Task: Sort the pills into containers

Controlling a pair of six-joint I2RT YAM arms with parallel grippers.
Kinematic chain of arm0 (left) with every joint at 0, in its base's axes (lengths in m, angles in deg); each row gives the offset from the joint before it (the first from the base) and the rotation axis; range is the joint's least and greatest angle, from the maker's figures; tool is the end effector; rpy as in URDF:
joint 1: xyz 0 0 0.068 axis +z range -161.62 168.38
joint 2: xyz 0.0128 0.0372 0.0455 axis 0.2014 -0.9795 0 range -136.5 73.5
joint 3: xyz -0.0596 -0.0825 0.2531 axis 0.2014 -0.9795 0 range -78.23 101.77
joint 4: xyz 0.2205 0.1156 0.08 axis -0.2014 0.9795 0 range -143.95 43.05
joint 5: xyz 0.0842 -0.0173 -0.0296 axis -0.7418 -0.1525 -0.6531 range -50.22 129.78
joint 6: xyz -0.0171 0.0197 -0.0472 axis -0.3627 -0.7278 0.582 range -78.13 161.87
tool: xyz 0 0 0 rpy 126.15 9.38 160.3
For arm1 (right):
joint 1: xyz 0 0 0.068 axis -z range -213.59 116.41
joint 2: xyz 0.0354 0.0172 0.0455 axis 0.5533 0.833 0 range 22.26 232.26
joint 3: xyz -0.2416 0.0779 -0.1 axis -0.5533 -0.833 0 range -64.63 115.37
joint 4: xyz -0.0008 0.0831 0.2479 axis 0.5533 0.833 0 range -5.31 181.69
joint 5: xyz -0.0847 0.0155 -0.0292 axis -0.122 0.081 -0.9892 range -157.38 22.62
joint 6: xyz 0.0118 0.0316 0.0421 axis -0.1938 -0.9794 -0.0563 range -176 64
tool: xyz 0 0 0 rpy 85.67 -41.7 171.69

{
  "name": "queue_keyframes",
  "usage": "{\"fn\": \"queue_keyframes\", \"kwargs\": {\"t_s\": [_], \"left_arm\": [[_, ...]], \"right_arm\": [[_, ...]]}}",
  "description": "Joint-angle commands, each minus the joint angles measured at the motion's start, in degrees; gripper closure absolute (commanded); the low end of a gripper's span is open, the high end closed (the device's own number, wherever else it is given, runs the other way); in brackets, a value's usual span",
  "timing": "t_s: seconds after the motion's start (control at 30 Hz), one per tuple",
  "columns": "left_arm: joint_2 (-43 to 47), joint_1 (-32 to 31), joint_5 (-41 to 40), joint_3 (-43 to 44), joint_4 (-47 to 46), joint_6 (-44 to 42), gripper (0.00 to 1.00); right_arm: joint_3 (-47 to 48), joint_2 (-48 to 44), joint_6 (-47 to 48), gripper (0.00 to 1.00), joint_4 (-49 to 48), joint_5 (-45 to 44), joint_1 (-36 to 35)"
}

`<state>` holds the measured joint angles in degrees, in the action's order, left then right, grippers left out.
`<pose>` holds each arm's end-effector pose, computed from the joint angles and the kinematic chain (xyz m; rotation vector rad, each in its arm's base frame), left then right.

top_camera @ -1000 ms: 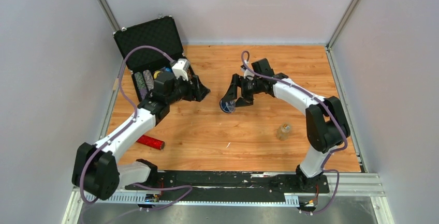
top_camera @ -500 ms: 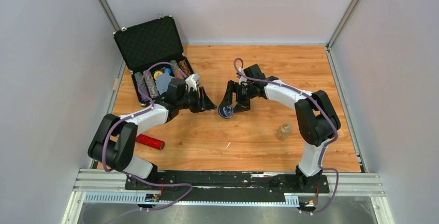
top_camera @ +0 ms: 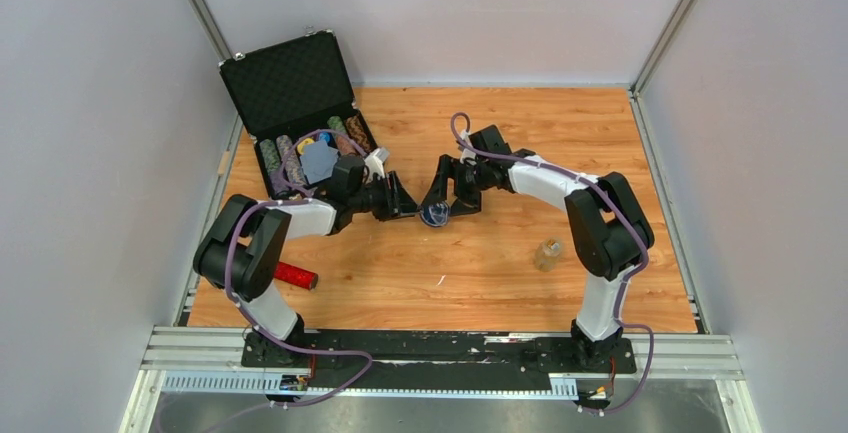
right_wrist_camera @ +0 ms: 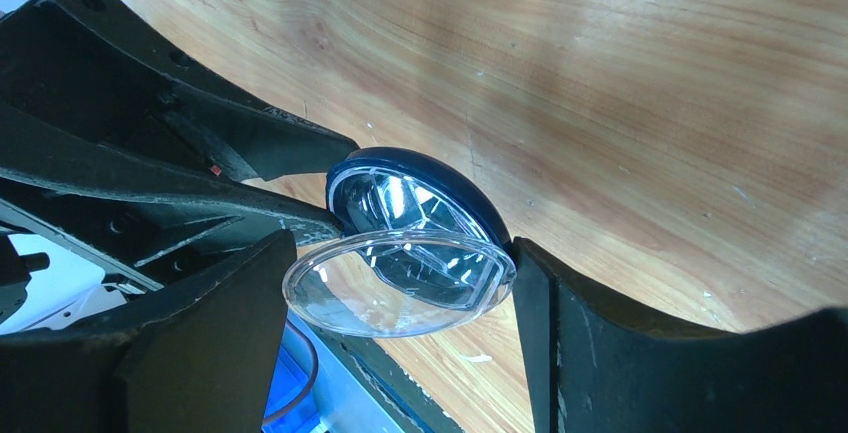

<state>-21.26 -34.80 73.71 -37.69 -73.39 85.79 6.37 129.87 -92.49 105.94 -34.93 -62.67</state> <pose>0.2853 -0.1439 0.1538 -0.0540 2.3652 -1.2691 0.3295 0.2050 0.1791 -0.0525 2.7720 1.1070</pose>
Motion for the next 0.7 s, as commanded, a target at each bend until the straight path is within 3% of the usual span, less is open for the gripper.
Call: {"fn": "queue_keyframes", "kwargs": {"t_s": [0.0,0.2,0.47,0.67], "left_arm": [[-1.6,0.1,1.2,-0.4,-3.9,0.8,0.53],[-2.5,0.0,0.3,-0.3,-3.5,0.8,0.5],[-5.1,-0.1,-4.0,2.9,7.0,-1.1,0.63],[-6.0,-0.3,-5.8,2.8,8.6,-2.1,0.66]], "right_arm": [[-0.5,-0.4,-1.4,0.66,-4.6,1.5,-0.5],[-0.8,-0.3,-1.2,0.66,-5.1,1.3,-0.9],[-1.7,0.4,0.2,0.65,-6.2,2.7,-1.4],[-3.0,1.5,0.5,0.61,-6.0,-0.4,-2.0]]}}
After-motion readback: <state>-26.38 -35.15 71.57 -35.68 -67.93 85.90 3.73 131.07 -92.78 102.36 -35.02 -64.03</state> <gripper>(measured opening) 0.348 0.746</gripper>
